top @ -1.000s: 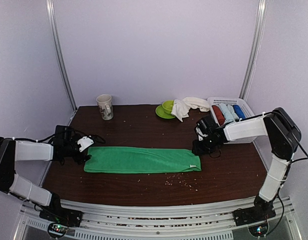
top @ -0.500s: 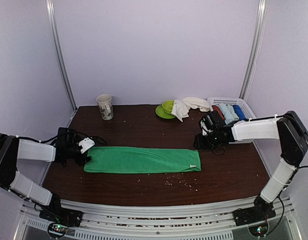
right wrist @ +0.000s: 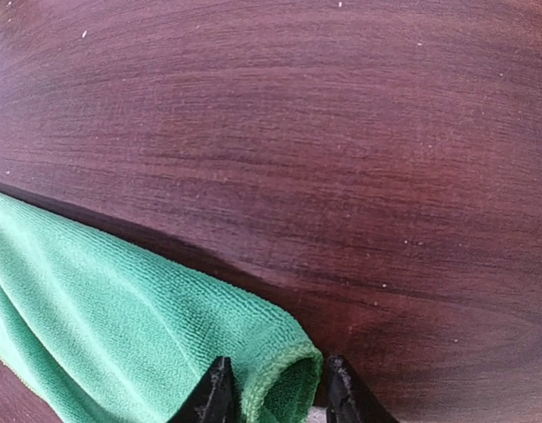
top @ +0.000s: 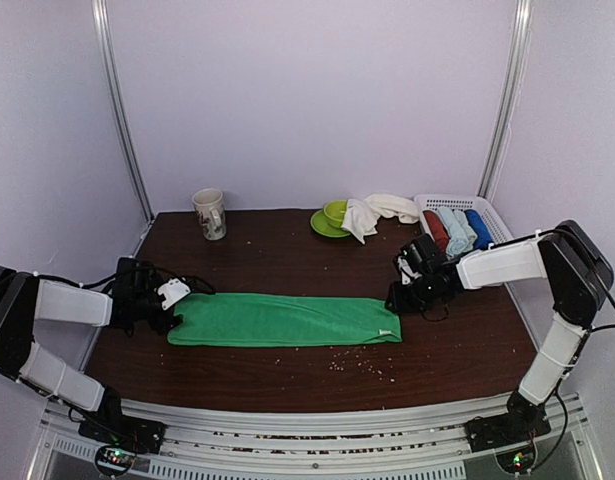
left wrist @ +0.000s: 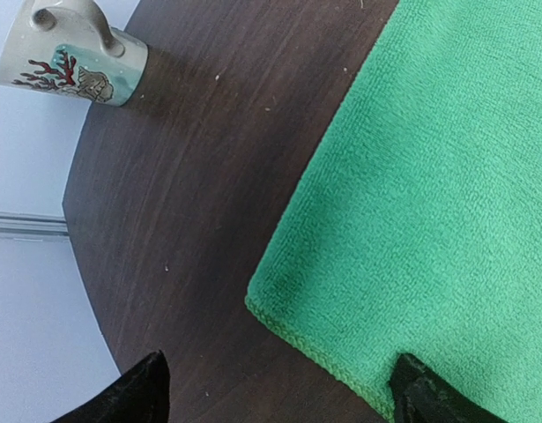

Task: Roll the towels
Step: Smooth out the towel at the center of the board.

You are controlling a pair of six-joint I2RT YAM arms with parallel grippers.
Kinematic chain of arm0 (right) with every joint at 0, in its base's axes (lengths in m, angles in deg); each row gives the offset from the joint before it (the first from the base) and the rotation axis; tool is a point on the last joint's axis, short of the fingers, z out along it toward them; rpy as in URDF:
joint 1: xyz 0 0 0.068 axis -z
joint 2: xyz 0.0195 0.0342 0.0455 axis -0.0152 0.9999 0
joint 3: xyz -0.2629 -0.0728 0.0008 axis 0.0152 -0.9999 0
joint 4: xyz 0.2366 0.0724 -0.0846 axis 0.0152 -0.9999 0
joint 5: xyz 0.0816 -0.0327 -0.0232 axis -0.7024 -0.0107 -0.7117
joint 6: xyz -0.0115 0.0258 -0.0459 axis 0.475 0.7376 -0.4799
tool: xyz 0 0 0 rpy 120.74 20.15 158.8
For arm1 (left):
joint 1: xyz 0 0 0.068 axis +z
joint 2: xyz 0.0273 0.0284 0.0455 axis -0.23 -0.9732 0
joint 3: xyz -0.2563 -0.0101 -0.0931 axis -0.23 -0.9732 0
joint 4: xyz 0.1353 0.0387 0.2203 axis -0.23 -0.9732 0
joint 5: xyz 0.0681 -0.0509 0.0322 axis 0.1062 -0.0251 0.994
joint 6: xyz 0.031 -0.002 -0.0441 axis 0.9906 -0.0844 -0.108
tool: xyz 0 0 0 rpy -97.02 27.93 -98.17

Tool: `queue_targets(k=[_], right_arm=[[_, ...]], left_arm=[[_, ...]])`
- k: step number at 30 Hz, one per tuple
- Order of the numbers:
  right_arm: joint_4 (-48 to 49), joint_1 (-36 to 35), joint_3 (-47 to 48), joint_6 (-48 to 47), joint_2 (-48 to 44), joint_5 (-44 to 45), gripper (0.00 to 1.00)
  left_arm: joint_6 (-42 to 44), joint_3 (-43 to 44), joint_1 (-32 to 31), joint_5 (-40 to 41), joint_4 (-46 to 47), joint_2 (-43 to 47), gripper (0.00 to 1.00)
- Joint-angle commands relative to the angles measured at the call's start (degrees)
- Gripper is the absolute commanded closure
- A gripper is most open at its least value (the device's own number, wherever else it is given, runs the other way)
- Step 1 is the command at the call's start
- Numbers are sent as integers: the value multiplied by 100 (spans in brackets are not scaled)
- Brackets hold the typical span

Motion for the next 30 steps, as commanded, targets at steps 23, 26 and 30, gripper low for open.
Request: queue_targets(k=[23, 26, 30], right_arm=[[183, 46, -172, 137, -511, 181, 68], [216, 45, -215, 132, -387, 46, 68], [312, 50, -300, 142, -275, -83, 68]], left_arm=[[-142, -97, -115, -2, 222, -89, 11], [-144, -113, -140, -2, 222, -68, 10], [-130, -129, -148, 0, 213, -37, 10]])
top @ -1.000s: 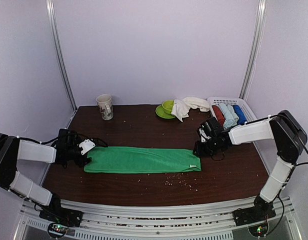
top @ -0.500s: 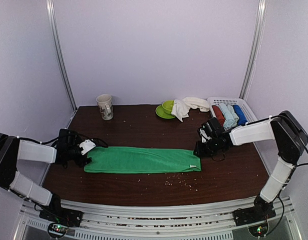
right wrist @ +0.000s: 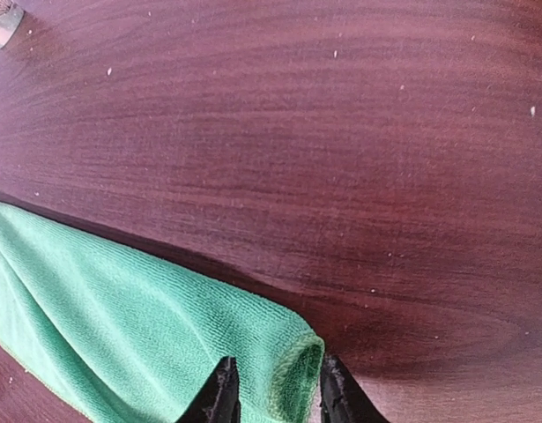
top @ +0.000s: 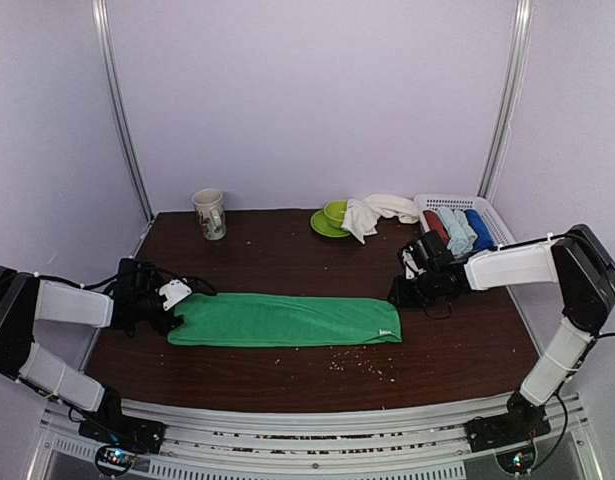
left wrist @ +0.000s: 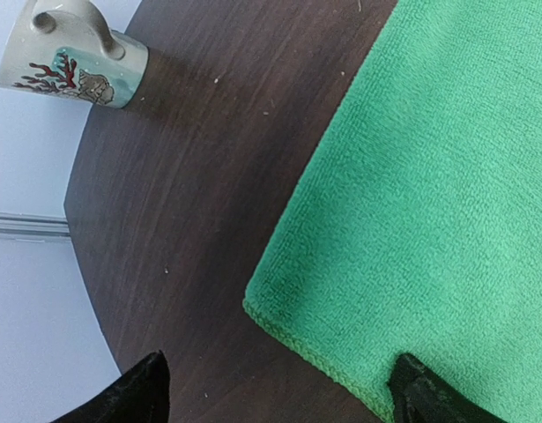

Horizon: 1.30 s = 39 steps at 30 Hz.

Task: Roll the towels
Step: Smooth out the towel at the center of the board.

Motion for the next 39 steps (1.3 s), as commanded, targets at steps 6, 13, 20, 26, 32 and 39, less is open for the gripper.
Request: queue_targets(k=[6, 13, 20, 26, 32, 39], right_arm=[[326, 27, -218, 82, 248, -281, 69], [548, 23, -204, 113, 351, -490, 78], [427, 23, -178, 81, 185, -323, 90], [396, 34, -118, 12, 127, -88, 100], [488, 36, 38, -55, 228, -14, 100], [521, 40, 168, 26, 191, -103, 100]], left_arm=[[-71, -115, -64, -22, 150, -43, 11], [-49, -125, -72, 15, 151, -84, 10], [-32, -153, -71, 33, 174, -100, 11], [-51, -190, -68, 160, 270, -169, 11], [-31, -240, -73, 490, 469, -315, 12], [41, -342, -107, 822, 736, -510, 13]])
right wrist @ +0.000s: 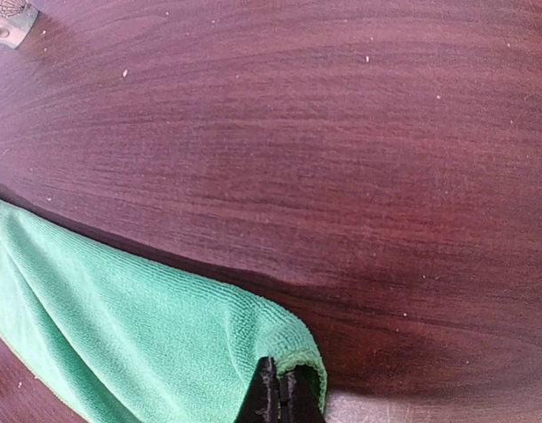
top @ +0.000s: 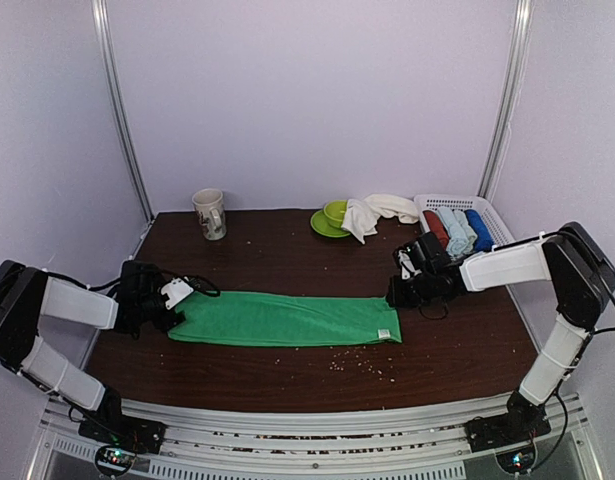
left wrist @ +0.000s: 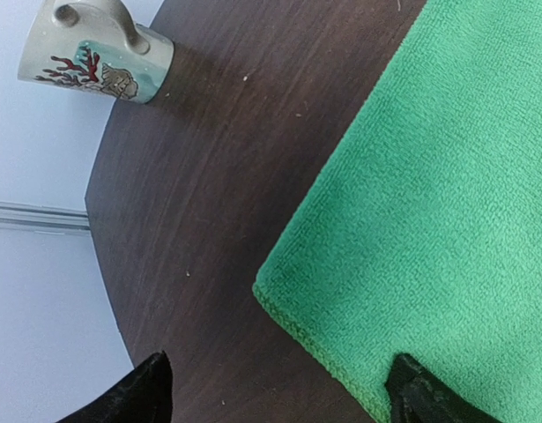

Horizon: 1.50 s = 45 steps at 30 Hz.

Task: Roll the towels
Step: Smooth out the towel at the center of the board.

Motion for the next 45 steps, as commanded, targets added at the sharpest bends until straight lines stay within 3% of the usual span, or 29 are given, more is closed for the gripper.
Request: queue_targets(k=[1, 23, 45], right_arm=[[67, 43, 204, -12, -86, 87, 100], [121, 222, 246, 284, -266, -48, 100], [230, 354, 1125, 465, 914, -7, 93]], left_arm=[[44, -240, -27, 401, 64, -242, 13], [-106, -349, -27, 694, 269, -283, 13], [-576, -207, -32, 1036, 327, -499, 13]])
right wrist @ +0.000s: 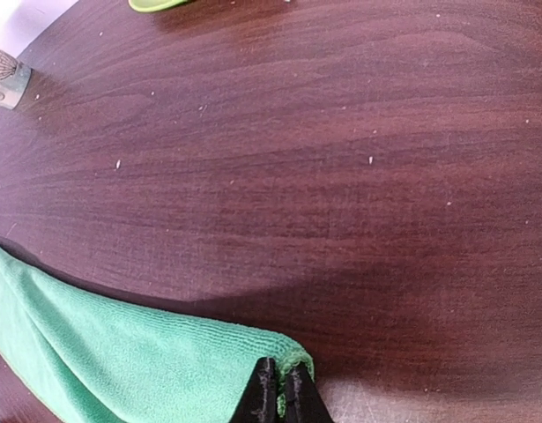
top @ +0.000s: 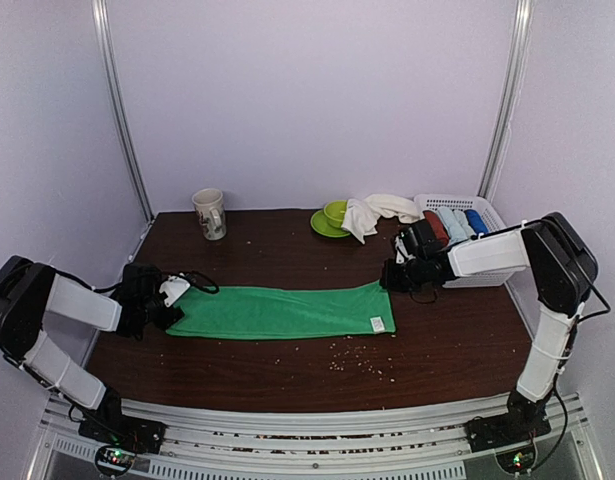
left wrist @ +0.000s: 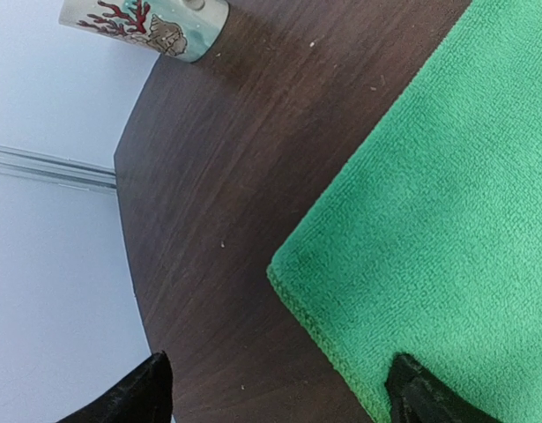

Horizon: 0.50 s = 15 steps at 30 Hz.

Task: Roll the towels
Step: Smooth out the towel at the center of the board.

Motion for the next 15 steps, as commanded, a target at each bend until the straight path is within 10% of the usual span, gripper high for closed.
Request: queue_targets(k=[1, 15], right_arm=[[34, 80, 224, 135, 124, 102, 94], [-221, 173, 487, 189, 279, 572, 99]], left_arm=[[-118, -77, 20, 303, -363, -228, 13], [-90, -218, 18, 426, -201, -170, 12]])
